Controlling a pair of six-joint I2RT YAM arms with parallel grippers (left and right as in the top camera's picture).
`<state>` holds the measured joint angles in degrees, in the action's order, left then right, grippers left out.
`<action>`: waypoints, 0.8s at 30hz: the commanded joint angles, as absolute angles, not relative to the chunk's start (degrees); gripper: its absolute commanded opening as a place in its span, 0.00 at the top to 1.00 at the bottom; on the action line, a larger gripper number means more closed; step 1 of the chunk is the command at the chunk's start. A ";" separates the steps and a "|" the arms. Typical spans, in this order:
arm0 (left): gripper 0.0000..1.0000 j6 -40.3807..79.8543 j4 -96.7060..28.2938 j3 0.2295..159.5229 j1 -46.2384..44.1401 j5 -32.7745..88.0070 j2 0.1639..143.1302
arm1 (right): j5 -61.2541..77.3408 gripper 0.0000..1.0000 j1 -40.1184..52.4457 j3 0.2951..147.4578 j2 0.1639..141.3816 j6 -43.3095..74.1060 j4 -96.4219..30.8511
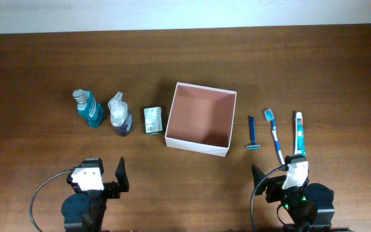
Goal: Pack container
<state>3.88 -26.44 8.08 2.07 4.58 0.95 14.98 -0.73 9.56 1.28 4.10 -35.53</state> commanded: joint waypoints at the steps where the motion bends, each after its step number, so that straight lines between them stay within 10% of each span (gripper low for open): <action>1: 0.01 4.71 -26.24 8.34 2.42 7.29 0.38 | 15.68 0.01 -1.15 9.28 0.84 3.90 -35.57; 24: 0.01 -0.30 -57.43 92.09 8.49 -4.82 79.85 | 15.68 0.01 -1.15 9.28 0.84 3.90 -35.57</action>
